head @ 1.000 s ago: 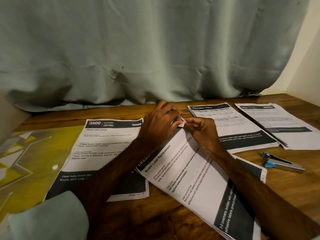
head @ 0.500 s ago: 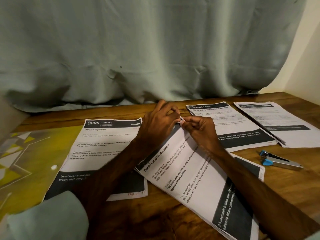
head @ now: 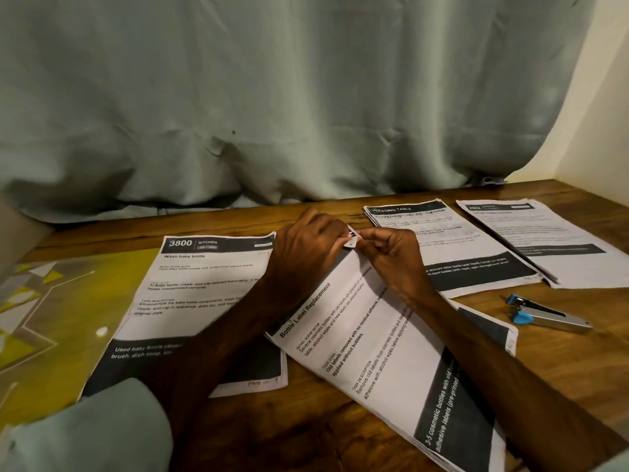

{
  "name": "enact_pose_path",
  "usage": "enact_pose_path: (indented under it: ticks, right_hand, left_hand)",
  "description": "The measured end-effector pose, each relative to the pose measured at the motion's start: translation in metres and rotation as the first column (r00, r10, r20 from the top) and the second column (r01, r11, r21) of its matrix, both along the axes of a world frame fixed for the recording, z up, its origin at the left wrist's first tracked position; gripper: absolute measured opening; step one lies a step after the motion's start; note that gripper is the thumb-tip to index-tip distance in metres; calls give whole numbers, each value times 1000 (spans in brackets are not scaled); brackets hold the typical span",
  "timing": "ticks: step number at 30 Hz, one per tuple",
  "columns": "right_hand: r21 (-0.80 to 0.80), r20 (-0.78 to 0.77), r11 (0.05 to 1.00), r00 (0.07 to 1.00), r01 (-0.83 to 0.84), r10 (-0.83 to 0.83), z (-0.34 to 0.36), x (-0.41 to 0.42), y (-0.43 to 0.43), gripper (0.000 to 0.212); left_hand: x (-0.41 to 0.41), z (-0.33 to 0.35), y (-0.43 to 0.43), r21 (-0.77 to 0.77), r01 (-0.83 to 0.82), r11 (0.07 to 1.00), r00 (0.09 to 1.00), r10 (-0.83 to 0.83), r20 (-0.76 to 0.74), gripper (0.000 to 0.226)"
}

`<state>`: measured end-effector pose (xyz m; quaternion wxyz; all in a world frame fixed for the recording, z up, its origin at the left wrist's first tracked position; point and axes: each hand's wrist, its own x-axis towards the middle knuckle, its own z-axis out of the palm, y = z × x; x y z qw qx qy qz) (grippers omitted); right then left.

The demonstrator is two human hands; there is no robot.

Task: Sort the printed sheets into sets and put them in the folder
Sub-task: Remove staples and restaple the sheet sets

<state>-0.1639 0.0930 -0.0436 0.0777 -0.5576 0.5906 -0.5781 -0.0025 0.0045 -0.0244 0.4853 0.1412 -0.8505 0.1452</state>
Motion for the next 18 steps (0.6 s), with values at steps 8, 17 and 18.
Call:
enact_pose_path:
  ticks: [8, 17, 18]
  right_hand:
    - [-8, 43, 1000, 999, -22, 22, 1, 1, 0, 21]
    - [-45, 7, 999, 1000, 9, -9, 2, 0, 1, 21]
    - [-55, -6, 998, 1000, 7, -7, 2, 0, 1, 19]
  left_hand:
    - [1, 0, 2, -17, -4, 1000, 1000, 4, 14, 10]
    - [1, 5, 7, 17, 63, 998, 998, -63, -27, 17]
    - [0, 6, 10, 93, 77, 993, 996, -72, -55, 16]
